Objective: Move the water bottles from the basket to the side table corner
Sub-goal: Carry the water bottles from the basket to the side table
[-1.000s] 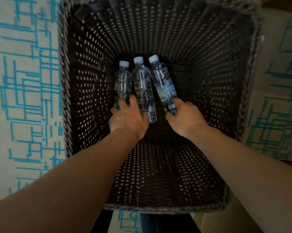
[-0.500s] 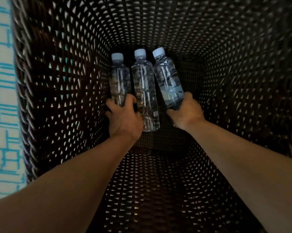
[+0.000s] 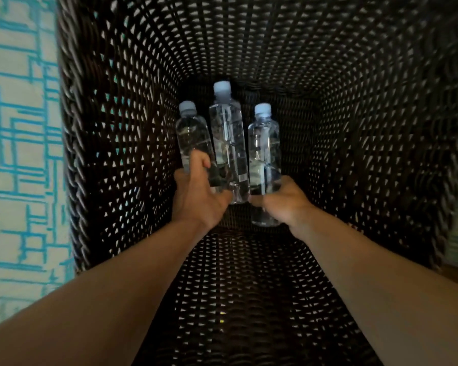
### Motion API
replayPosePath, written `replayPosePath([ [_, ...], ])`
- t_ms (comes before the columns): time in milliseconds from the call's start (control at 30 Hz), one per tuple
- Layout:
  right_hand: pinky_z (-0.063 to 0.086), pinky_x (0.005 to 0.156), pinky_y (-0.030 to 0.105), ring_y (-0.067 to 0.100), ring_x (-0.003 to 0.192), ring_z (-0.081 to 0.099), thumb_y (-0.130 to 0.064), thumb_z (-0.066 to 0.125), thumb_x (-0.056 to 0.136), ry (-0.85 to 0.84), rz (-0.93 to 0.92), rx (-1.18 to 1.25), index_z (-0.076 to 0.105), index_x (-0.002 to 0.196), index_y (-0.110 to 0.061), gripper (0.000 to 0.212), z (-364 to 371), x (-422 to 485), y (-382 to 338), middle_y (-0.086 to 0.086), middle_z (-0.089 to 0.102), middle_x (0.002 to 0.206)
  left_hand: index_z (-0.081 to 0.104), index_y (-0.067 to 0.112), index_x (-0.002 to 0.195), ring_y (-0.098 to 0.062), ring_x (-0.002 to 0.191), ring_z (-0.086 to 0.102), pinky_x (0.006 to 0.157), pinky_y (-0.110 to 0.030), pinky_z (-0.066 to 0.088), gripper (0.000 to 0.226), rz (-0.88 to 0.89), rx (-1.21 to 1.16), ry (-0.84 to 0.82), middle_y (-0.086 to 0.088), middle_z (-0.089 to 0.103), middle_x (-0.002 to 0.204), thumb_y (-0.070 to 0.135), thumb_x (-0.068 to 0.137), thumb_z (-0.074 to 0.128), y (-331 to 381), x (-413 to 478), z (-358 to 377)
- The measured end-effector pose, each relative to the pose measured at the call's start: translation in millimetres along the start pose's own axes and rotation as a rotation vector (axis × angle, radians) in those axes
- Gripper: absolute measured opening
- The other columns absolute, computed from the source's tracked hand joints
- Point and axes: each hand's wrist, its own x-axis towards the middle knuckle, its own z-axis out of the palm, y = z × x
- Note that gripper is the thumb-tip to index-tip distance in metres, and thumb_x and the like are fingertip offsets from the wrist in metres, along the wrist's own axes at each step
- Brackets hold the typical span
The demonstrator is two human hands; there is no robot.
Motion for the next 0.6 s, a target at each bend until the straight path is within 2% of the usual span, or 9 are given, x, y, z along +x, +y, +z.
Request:
replayPosePath([
  [133,0.057,0.089,0.041,0.026,0.111,0.066,-0.018,0.082,0.080,-0.059,0.075,0.123,0.055,0.126,-0.020,0.053,-3.4,-20.7,10.0,0.005,0.067,0.121,0.021,0.029,0.111,-0.016,0.090,0.063,0.078,-0.033,0.059,0.073,-0.235,-0.292,-0.042,-0.001,0.053,0.106,0.002,0.078,0.080,13.0,-12.7,-10.6],
  [200,0.059,0.079,0.041,0.027,0.109,0.067,-0.021,0.082,0.079,-0.087,0.099,0.160,0.054,0.130,-0.021,0.058,-7.9,-31.4,12.2,0.007,0.067,0.125,0.020,0.026,0.115,-0.020,0.095,0.064,0.084,-0.038,0.059,0.072,-0.343,-0.377,-0.098,-0.001,0.052,0.103,-0.001,0.080,0.077,20.9,-18.4,-21.6],
  [267,0.051,0.062,0.034,0.024,0.099,0.066,-0.018,0.079,0.083,-0.114,0.093,0.172,0.055,0.127,-0.022,0.051,-16.9,-48.9,9.9,0.007,0.068,0.120,0.022,0.025,0.116,-0.026,0.097,0.065,0.089,-0.046,0.058,0.071,-0.429,-0.423,-0.129,-0.004,0.054,0.104,-0.003,0.079,0.076,29.7,-25.3,-36.5],
  [333,0.047,0.060,0.032,0.021,0.093,0.064,-0.014,0.076,0.086,-0.141,0.080,0.191,0.055,0.125,-0.023,0.045,-28.6,-65.9,8.4,0.004,0.067,0.115,0.026,0.024,0.115,-0.030,0.101,0.064,0.096,-0.052,0.054,0.068,-0.488,-0.461,-0.131,-0.006,0.056,0.105,-0.007,0.078,0.074,38.3,-33.8,-52.1],
  [400,0.045,0.058,0.030,0.019,0.083,0.063,-0.011,0.074,0.088,-0.174,0.052,0.225,0.053,0.127,-0.024,0.047,-39.9,-86.6,3.8,0.009,0.067,0.117,0.029,0.023,0.122,-0.033,0.103,0.064,0.097,-0.054,0.052,0.072,-0.519,-0.472,-0.143,-0.011,0.057,0.112,-0.009,0.076,0.074,53.4,-46.7,-68.0],
  [467,0.047,0.058,0.030,0.019,0.073,0.063,-0.007,0.071,0.090,-0.200,0.026,0.284,0.051,0.128,-0.024,0.047,-50.2,-110.5,-5.1,0.016,0.069,0.116,0.023,0.025,0.141,-0.038,0.105,0.064,0.094,-0.056,0.053,0.092,-0.537,-0.455,-0.190,-0.017,0.056,0.122,-0.007,0.073,0.076,68.3,-58.2,-85.6],
  [533,0.056,0.066,0.036,0.026,0.087,0.073,-0.004,0.069,0.091,-0.223,0.024,0.363,0.051,0.131,-0.027,0.050,-60.1,-136.8,-15.3,0.013,0.072,0.113,0.023,0.025,0.149,-0.039,0.101,0.067,0.085,-0.051,0.057,0.100,-0.519,-0.430,-0.259,-0.017,0.059,0.123,-0.006,0.070,0.077,83.4,-70.6,-104.9],
  [600,0.061,0.072,0.044,0.033,0.093,0.076,-0.002,0.068,0.091,-0.249,0.015,0.450,0.053,0.131,-0.026,0.048,-69.7,-161.6,-24.2,0.014,0.076,0.109,0.038,0.014,0.144,-0.036,0.093,0.071,0.073,-0.043,0.059,0.087,-0.456,-0.430,-0.318,-0.017,0.066,0.116,-0.005,0.068,0.077,100.4,-84.6,-123.0],
])
